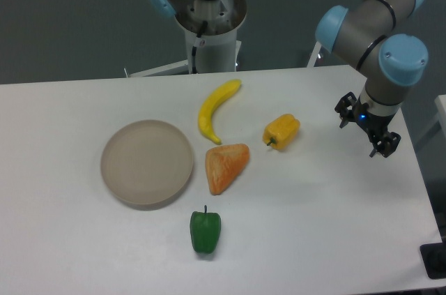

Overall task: Pick up the yellow pepper from the table
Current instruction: 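Move the open gripper over the small yellow bell pepper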

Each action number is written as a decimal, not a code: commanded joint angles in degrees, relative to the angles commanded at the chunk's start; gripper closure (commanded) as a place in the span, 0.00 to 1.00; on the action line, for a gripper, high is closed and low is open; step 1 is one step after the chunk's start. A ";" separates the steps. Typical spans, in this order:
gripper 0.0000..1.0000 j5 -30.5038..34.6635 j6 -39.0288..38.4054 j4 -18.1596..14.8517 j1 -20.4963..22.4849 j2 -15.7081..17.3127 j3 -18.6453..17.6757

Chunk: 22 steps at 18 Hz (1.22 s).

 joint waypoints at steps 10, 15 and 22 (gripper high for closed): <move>0.00 -0.17 -0.09 -0.96 0.09 3.33 -2.54; 0.00 0.35 -0.26 -2.02 -0.26 9.65 -11.05; 0.00 -1.14 -8.59 -1.58 -1.66 15.30 -18.10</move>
